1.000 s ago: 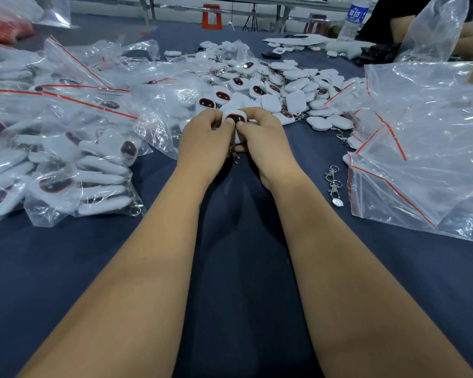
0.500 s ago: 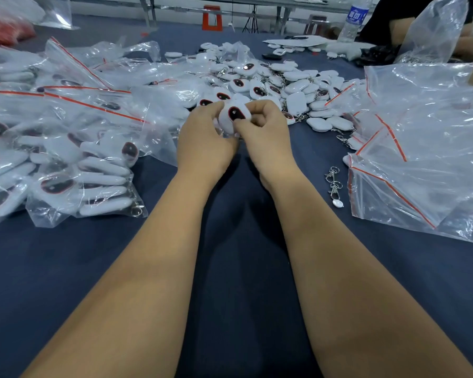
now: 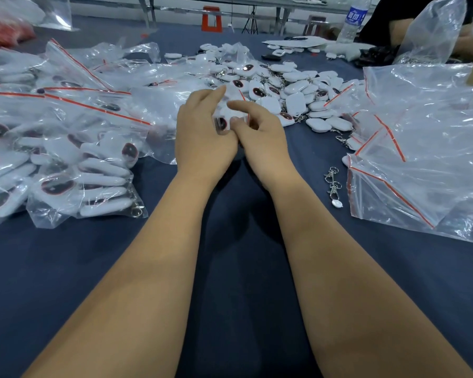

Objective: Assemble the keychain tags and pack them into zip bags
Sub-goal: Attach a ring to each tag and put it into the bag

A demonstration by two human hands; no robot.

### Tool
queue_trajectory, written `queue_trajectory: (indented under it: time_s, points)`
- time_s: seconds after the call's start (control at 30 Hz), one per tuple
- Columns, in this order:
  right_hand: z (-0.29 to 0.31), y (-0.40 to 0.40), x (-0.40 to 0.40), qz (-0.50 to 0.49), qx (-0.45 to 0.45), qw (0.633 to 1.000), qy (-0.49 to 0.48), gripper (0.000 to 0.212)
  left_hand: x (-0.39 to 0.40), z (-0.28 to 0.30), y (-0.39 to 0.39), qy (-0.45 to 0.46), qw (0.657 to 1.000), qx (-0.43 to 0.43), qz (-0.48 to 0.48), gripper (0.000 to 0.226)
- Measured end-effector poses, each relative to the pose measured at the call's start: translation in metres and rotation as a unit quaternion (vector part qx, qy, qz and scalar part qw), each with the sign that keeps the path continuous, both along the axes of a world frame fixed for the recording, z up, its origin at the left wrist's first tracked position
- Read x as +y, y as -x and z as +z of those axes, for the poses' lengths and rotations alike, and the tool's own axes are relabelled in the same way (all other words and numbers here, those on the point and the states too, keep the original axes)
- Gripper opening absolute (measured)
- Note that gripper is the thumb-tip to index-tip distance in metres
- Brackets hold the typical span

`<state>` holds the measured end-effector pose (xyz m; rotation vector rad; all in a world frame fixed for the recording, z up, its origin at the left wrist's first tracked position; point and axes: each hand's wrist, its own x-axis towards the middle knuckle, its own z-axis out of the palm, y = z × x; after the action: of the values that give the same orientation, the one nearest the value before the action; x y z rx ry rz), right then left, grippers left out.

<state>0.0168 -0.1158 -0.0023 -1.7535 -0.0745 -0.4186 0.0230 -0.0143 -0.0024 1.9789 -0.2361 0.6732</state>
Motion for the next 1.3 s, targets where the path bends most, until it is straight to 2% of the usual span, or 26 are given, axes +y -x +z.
queue_trajectory:
  time_s: [0.13, 0.2, 0.3, 0.37, 0.43, 0.5, 0.57, 0.67, 0.73, 0.8, 0.83, 0.9, 0.97, 1.0, 1.03, 1.1, 1.17, 1.23, 1.3]
  points:
    - [0.004, 0.003, 0.002, -0.042, -0.041, 0.998, 0.008, 0.033, 0.002, 0.003, 0.002, 0.063, 0.998, 0.009, 0.000, 0.062]
    - [0.005, 0.004, 0.003, -0.060, -0.054, 0.997, 0.008, 0.039, 0.002, 0.003, 0.003, 0.061, 0.998, 0.013, 0.008, 0.060]
    - [0.005, 0.005, 0.001, -0.091, -0.068, 0.994, -0.006, 0.049, 0.000, 0.003, 0.003, -0.023, 1.000, 0.009, -0.017, 0.054]
    - [0.005, 0.005, -0.001, -0.103, -0.062, 0.993, -0.019, 0.046, -0.003, 0.001, 0.005, -0.080, 0.995, 0.015, -0.062, 0.050]
    - [0.005, 0.005, -0.002, -0.110, -0.046, 0.992, -0.030, 0.042, -0.004, -0.001, 0.005, -0.096, 0.993, 0.019, -0.064, 0.051]
    - [0.006, 0.006, -0.003, -0.098, -0.029, 0.993, -0.051, 0.036, -0.001, 0.000, 0.005, -0.057, 0.998, 0.010, 0.000, 0.054]
    - [0.007, 0.008, -0.001, -0.061, -0.003, 0.995, -0.078, 0.027, 0.006, 0.005, 0.007, 0.042, 0.996, -0.020, 0.071, 0.058]
    - [0.004, 0.008, 0.000, -0.042, 0.043, 0.997, -0.057, 0.021, 0.018, 0.014, 0.010, 0.181, 0.966, -0.106, 0.154, 0.064]
    - [0.001, 0.007, -0.001, -0.044, 0.072, 0.996, -0.018, 0.022, 0.025, 0.018, 0.012, 0.184, 0.942, -0.173, 0.221, 0.069]
    - [-0.003, 0.006, -0.001, -0.047, 0.088, 0.995, 0.025, 0.025, 0.029, 0.016, 0.011, 0.120, 0.937, -0.204, 0.258, 0.070]
    - [-0.004, 0.006, 0.000, -0.049, 0.091, 0.994, 0.042, 0.026, 0.029, 0.013, 0.010, 0.074, 0.951, -0.187, 0.233, 0.070]
    - [-0.005, 0.004, 0.001, -0.054, 0.082, 0.993, 0.069, 0.028, 0.023, 0.007, 0.006, -0.022, 0.991, -0.070, 0.108, 0.064]
    - [-0.003, -0.002, 0.000, -0.078, 0.069, 0.988, 0.112, 0.032, 0.016, -0.003, 0.001, -0.115, 0.991, 0.063, -0.005, 0.061]
    - [-0.002, -0.009, -0.003, -0.105, 0.068, 0.982, 0.144, 0.035, 0.014, -0.007, -0.001, -0.118, 0.988, 0.095, -0.024, 0.063]
    - [0.000, -0.017, -0.008, -0.138, 0.073, 0.972, 0.174, 0.038, 0.014, -0.008, -0.004, -0.089, 0.990, 0.111, -0.019, 0.063]
    - [0.007, -0.036, -0.019, -0.203, 0.100, 0.952, 0.205, 0.041, 0.016, -0.005, -0.008, 0.027, 0.989, 0.138, 0.040, 0.060]
    - [0.016, -0.060, -0.028, -0.236, 0.122, 0.941, 0.210, 0.046, 0.021, -0.002, -0.012, 0.135, 0.974, 0.153, 0.095, 0.057]
    - [0.024, -0.087, -0.035, -0.250, 0.118, 0.928, 0.249, 0.050, 0.021, -0.002, -0.012, 0.194, 0.962, 0.156, 0.113, 0.054]
    - [0.033, -0.114, -0.040, -0.261, 0.077, 0.914, 0.301, 0.056, 0.019, -0.003, -0.012, 0.218, 0.957, 0.154, 0.114, 0.053]
